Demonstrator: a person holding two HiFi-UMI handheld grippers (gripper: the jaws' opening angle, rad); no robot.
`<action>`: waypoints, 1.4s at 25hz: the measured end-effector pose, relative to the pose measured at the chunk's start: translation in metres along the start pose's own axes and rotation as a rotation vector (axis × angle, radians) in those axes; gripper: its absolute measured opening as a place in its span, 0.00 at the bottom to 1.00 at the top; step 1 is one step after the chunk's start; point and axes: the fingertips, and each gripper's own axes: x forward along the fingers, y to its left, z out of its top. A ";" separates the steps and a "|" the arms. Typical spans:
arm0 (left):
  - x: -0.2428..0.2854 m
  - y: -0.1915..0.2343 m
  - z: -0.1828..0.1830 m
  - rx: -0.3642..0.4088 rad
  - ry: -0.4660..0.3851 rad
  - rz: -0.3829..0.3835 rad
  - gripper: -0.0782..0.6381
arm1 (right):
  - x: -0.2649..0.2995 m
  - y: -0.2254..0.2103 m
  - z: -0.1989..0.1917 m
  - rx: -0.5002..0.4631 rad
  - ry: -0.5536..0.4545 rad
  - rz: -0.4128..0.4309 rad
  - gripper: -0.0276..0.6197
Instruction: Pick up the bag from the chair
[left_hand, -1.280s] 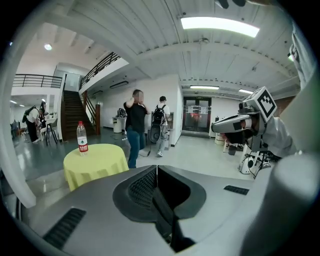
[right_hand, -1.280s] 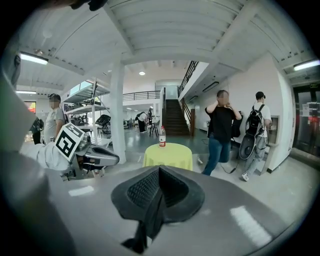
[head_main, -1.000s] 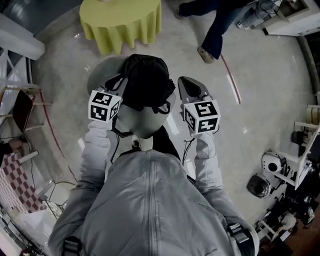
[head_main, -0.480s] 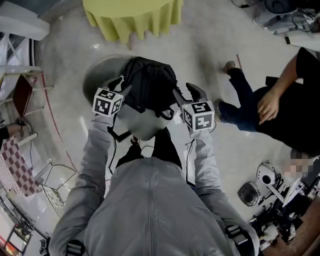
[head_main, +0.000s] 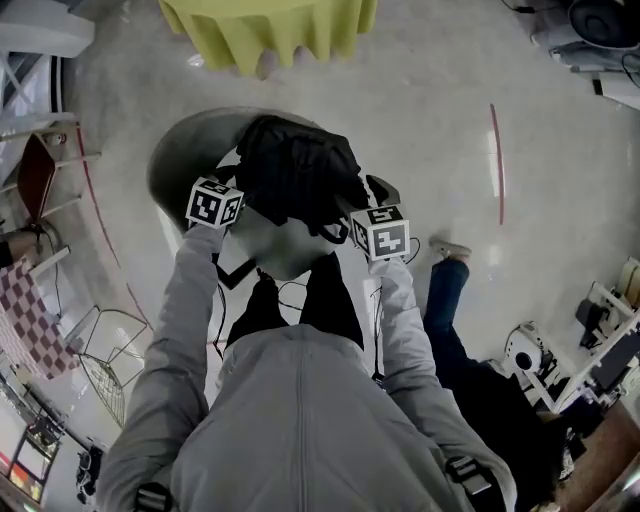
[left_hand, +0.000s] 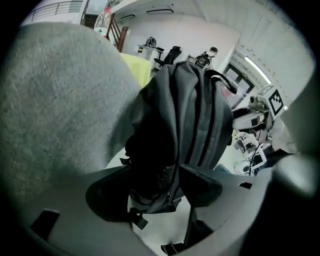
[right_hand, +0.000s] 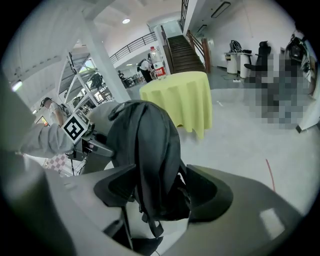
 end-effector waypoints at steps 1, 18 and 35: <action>0.005 0.001 -0.005 -0.009 0.002 0.001 0.50 | 0.007 -0.001 -0.006 0.010 0.007 0.001 0.52; 0.015 -0.018 -0.010 -0.055 -0.137 -0.006 0.26 | 0.023 0.029 -0.032 -0.027 -0.009 0.030 0.13; -0.107 -0.086 -0.031 0.070 -0.295 -0.107 0.18 | -0.115 0.116 -0.024 -0.033 -0.181 0.002 0.11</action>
